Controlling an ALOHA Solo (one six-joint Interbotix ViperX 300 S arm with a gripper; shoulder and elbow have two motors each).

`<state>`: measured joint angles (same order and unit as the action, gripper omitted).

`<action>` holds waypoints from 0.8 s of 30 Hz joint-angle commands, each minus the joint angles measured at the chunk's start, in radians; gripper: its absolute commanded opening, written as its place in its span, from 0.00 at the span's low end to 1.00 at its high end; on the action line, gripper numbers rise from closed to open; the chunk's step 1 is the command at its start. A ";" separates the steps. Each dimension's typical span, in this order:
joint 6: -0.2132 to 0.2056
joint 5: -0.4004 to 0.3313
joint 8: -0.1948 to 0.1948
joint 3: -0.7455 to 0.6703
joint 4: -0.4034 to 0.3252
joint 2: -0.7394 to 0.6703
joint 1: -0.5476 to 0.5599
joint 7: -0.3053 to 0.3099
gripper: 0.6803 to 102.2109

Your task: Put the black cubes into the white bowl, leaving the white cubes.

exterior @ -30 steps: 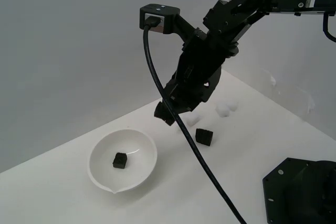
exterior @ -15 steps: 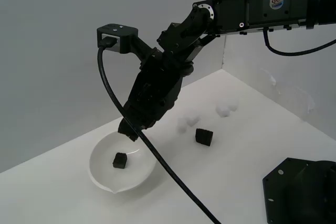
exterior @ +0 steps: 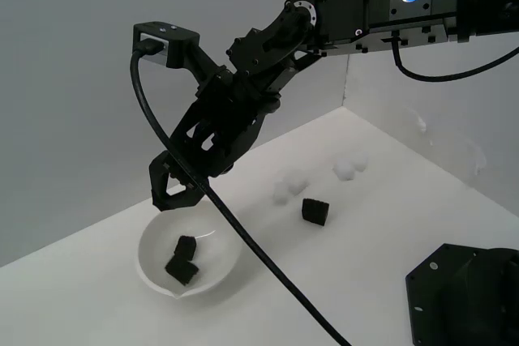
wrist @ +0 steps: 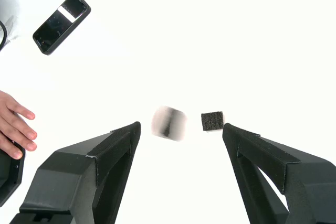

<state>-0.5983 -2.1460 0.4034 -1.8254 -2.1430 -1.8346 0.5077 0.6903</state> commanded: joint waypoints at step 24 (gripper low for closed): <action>0.229 -0.213 0.046 -0.201 -0.219 -0.192 -0.360 0.124 0.88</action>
<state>-0.3881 -2.3547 0.4341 -1.9972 -2.3531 -2.0034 0.1519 0.8053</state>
